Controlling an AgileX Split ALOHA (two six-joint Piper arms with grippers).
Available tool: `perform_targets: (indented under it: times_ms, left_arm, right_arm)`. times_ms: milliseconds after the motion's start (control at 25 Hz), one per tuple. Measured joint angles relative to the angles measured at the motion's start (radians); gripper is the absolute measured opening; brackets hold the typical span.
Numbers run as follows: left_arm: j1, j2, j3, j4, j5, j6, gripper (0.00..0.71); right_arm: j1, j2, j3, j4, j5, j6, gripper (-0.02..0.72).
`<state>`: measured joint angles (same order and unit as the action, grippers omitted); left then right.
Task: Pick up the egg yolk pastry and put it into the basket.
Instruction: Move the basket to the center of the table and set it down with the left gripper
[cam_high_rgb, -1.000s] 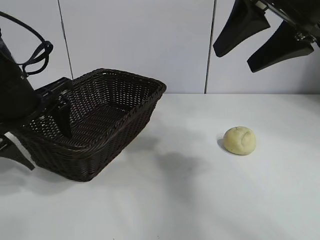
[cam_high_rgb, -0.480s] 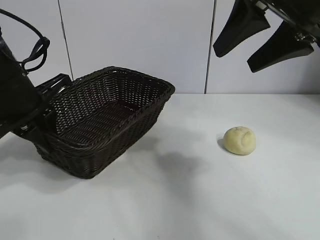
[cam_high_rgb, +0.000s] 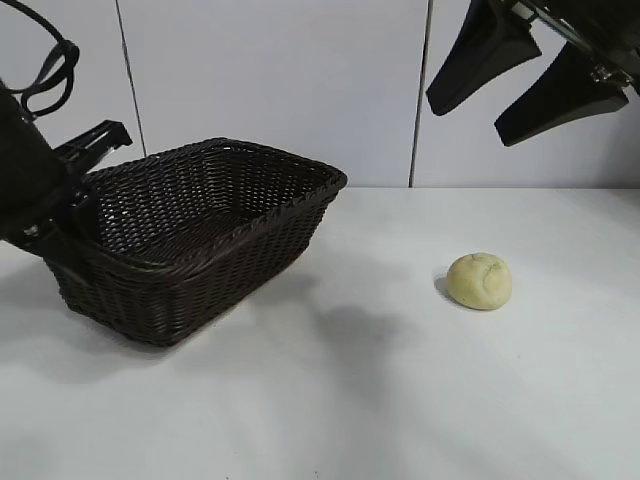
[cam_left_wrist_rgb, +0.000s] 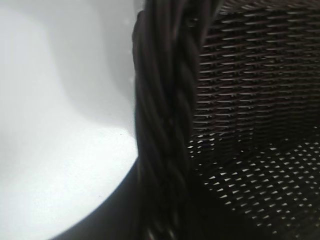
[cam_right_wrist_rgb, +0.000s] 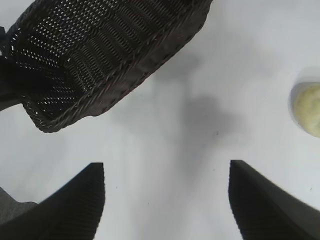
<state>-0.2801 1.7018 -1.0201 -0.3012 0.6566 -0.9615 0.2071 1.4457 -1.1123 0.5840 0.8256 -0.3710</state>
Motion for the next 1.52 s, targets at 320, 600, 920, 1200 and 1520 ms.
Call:
perform_targets:
  times_ms: [320,600,920,1200,1520]
  left_arm:
    - [0.101,-0.021,0.000,-0.269,0.057,0.423,0.097]
    - [0.124,-0.022,-0.001,-0.317,0.101,0.685,0.097]
    - [0.124,-0.018,-0.127,-0.303,0.226,0.921,0.097]
    - [0.124,0.088,-0.268,-0.225,0.369,1.039,0.097]
    - [0.124,0.170,-0.334,-0.219,0.420,1.169,0.097]
  right_arm:
    - [0.000,0.000,0.000,-0.001,0.015,0.000,0.507]
    - [0.000,0.000,0.000,-0.001,0.028,0.000,0.507]
    - [0.000,0.000,0.000,-0.001,0.042,0.000,0.507]
    - [0.000,0.000,0.000,-0.001,0.048,0.000,0.507]
    - [0.000,0.000,0.000,-0.001,0.051,0.000,0.507]
